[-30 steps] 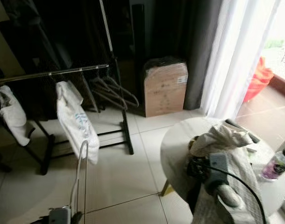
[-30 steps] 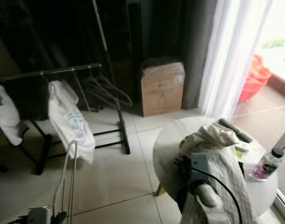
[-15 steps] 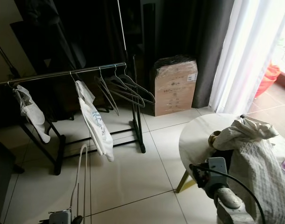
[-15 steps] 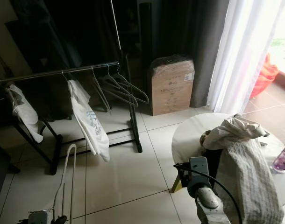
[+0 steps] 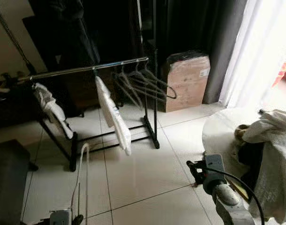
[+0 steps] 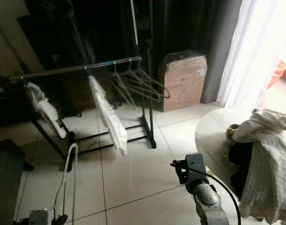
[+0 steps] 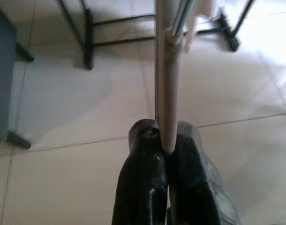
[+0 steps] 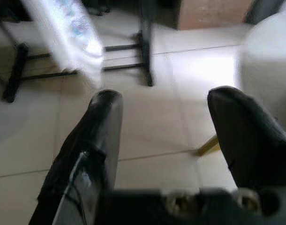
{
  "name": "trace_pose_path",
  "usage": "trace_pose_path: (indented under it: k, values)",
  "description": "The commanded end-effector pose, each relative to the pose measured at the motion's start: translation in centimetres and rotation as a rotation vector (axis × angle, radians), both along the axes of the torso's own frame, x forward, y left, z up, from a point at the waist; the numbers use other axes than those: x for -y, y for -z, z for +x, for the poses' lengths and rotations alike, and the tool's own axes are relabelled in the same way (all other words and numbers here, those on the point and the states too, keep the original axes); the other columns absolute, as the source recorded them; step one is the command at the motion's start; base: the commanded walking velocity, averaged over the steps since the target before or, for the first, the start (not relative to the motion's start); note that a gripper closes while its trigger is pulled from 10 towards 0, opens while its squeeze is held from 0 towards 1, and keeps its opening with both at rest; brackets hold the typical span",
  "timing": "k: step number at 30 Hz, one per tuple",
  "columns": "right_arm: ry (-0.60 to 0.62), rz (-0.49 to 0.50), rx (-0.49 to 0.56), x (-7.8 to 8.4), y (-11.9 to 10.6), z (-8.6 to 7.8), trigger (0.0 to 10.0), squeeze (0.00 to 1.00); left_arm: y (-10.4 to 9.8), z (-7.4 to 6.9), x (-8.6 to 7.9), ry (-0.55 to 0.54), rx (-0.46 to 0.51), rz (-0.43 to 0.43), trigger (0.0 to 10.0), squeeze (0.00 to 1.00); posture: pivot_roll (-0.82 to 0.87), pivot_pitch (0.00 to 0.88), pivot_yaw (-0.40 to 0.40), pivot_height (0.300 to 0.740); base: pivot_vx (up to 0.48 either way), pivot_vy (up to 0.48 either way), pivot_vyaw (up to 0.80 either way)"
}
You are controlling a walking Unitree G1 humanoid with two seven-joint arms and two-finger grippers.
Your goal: Hang hanger
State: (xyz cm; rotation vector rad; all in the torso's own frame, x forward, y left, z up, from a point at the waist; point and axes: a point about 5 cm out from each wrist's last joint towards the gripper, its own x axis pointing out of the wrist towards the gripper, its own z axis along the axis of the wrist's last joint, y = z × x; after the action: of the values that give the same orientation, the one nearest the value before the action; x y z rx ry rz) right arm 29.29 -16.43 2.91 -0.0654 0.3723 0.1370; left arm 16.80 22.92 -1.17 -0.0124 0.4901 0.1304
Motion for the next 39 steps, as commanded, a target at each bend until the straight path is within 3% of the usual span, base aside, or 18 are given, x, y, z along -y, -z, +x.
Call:
trace_pose_path:
  k: [1, 9, 11, 19, 22, 27, 39]
  values:
    - [-0.031, -0.006, 0.002, -0.6, -0.1, 0.1, 10.0, 0.00, 0.1, -0.4, -0.3, -0.002, -0.020, 0.002, 10.0, 0.00, -0.02, 0.085, 0.054, 0.740, 0.000, 0.379, 0.00]
    - [-0.057, -0.022, 0.007, -0.8, -0.3, 0.2, 10.0, 0.00, -0.2, 0.2, 0.8, 0.195, -0.076, -0.014, 10.0, 0.00, -0.02, 0.088, 0.054, 0.740, 0.000, 0.040, 0.00]
    - [-0.078, -0.033, 0.011, -1.0, -0.4, 0.4, 10.0, 0.00, -0.7, 0.8, 1.4, 0.339, -0.101, 0.007, 10.0, 0.00, -0.02, 0.088, 0.057, 0.740, 0.000, 0.000, 0.00]
    - [-0.148, -0.067, 0.035, -1.4, -1.3, 0.9, 10.0, 0.00, -1.8, 2.0, 2.3, 0.595, -0.144, 0.119, 10.0, 0.00, -0.02, 0.087, 0.063, 0.740, 0.000, 0.000, 0.00]
    - [-0.140, -0.080, 0.055, -1.1, -2.0, 1.4, 10.0, 0.00, -2.9, 3.4, 1.8, 0.495, -0.085, 0.136, 10.0, 0.00, -0.03, 0.086, 0.065, 0.740, 0.000, 0.000, 0.00]
    - [-0.137, -0.087, 0.081, -1.1, -2.4, 1.5, 10.0, 0.00, -3.3, 4.2, 1.3, 0.368, -0.049, 0.144, 10.0, 0.00, -0.03, 0.087, 0.064, 0.740, 0.000, -0.074, 0.00]
    - [-0.167, -0.115, 0.078, -0.8, -2.4, 1.4, 10.0, 0.00, -3.2, 4.0, 2.2, 0.433, -0.074, 0.134, 10.0, 0.00, -0.03, 0.089, 0.055, 0.740, 0.000, -0.366, 0.57]
